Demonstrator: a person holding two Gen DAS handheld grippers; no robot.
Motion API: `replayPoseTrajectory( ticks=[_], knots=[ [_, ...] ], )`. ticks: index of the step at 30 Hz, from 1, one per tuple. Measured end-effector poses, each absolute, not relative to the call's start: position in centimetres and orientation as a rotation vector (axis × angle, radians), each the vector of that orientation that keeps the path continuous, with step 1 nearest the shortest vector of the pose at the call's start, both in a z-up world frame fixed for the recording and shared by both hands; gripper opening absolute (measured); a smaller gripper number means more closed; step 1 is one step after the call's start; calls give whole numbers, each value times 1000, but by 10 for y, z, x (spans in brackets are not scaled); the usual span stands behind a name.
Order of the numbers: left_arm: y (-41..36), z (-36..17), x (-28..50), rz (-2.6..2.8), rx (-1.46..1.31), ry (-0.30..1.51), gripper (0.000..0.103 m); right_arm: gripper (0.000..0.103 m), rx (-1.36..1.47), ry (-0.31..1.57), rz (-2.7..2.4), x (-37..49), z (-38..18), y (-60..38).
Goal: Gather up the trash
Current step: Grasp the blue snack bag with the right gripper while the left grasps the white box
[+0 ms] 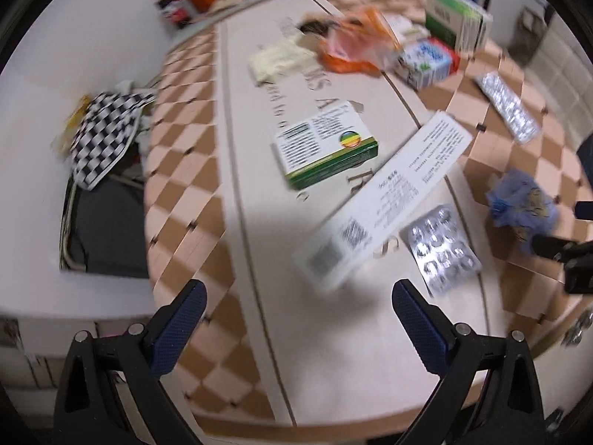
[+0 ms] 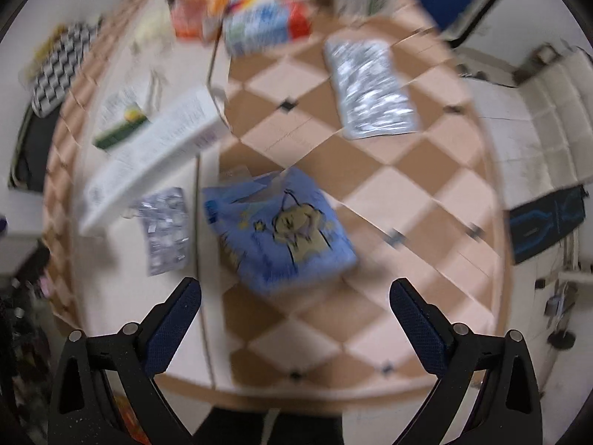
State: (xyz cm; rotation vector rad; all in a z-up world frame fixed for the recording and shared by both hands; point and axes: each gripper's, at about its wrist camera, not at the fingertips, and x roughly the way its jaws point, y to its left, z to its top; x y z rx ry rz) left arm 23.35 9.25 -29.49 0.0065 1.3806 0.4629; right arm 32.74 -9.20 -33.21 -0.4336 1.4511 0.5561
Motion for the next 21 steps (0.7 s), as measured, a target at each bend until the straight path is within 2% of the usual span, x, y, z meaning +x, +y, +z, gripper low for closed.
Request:
replayPoseTrajectory(
  ticks=[1,3,8,11,12,13,14,18,21],
  knots=[
    [91,-302,244,436,22,1397,102,94,-451,1466,577,329,-342,-86],
    [87,-312,262,374,65,1427,102,70,-500,1487,616,333,-361,-74],
    [63,-337,304,208,224,1499,102,43,-488,1463,655,342,-364,-83],
    [57,-362,324,121,282,1569,102,40,-423,1488,650,357,-365,-100],
    [58,-370,329,92,276,1589,91,40,-402,1503,647,363,-366,-106],
    [60,-374,333,85,267,1602,62,40,-392,1511,645,367,-368,-110],
    [64,-378,336,73,232,1624,54,39,-380,1521,647,372,-373,-114],
    [75,-372,343,80,152,1601,51,35,-338,1546,667,380,-381,-121],
    [78,-364,342,118,114,1579,50,28,-325,1527,653,381,-377,-125]
  ],
)
